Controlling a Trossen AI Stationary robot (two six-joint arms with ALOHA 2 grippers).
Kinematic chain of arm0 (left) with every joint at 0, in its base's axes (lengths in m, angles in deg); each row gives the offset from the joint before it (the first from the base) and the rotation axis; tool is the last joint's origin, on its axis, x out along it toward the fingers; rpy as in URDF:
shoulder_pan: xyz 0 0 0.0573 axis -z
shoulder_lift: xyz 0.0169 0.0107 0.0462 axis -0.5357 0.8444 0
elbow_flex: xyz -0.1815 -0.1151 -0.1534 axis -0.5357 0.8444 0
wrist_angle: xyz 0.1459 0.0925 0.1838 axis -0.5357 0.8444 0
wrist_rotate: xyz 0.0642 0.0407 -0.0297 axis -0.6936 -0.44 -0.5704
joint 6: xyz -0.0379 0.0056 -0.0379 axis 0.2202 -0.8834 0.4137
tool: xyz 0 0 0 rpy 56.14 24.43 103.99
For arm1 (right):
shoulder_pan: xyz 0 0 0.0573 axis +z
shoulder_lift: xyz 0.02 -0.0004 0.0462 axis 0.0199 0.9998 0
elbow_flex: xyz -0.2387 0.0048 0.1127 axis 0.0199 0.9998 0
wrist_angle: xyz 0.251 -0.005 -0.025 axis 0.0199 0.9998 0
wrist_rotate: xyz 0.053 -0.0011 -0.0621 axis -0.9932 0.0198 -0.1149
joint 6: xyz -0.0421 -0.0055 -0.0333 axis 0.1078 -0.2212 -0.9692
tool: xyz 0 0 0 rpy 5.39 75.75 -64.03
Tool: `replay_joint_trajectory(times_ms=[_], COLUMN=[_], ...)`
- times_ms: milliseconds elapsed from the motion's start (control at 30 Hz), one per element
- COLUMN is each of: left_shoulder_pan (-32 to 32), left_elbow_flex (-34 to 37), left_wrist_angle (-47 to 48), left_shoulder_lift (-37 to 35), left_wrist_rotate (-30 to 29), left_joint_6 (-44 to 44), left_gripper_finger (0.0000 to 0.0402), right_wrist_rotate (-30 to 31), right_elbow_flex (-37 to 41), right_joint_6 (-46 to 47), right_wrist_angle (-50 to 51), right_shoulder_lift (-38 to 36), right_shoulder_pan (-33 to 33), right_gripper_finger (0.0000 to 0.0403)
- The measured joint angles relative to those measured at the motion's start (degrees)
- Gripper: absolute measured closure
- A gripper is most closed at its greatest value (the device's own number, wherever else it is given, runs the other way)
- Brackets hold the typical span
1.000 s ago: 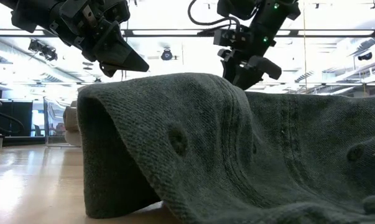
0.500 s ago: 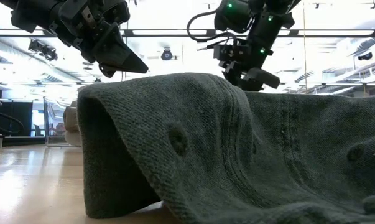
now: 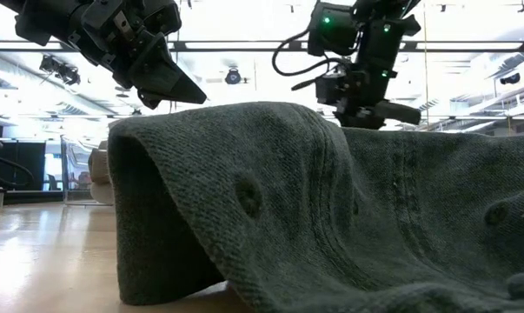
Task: Pick & Place hat
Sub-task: Put the top right black cap into the right transparent bin
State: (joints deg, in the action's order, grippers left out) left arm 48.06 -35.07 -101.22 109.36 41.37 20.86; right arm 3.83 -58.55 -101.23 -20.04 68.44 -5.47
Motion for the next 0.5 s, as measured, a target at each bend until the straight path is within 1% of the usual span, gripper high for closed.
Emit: replay_joint_trajectory(times_ms=[100,200,300,400,500], left_shoulder_pan=[0.01,0.01,0.01,0.01,0.00], left_elbow_flex=[0.00,0.00,0.00,0.00,0.00], left_wrist_angle=[0.00,-0.01,-0.02,0.00,0.00], left_shoulder_lift=[0.00,0.00,0.00,0.00,0.00], left_wrist_rotate=[0.00,0.00,0.00,0.00,0.00], left_joint_6=[0.00,0.02,1.30,3.54,4.50], left_gripper_finger=[0.0388,0.0388,0.0388,0.0388,0.0388], right_wrist_rotate=[-0.04,-1.34,-1.09,-0.57,-0.45], right_elbow_flex=[0.00,0.00,0.00,0.00,0.00], right_joint_6=[2.49,3.51,4.28,5.74,7.10], right_wrist_angle=[1.76,1.14,0.62,0.14,0.13], right_shoulder_lift=[0.00,0.00,0.00,0.00,0.00], right_shoulder_pan=[0.51,0.49,0.48,0.48,0.58], right_gripper_finger=[0.0381,0.0385,0.0383,0.0368,0.0342])
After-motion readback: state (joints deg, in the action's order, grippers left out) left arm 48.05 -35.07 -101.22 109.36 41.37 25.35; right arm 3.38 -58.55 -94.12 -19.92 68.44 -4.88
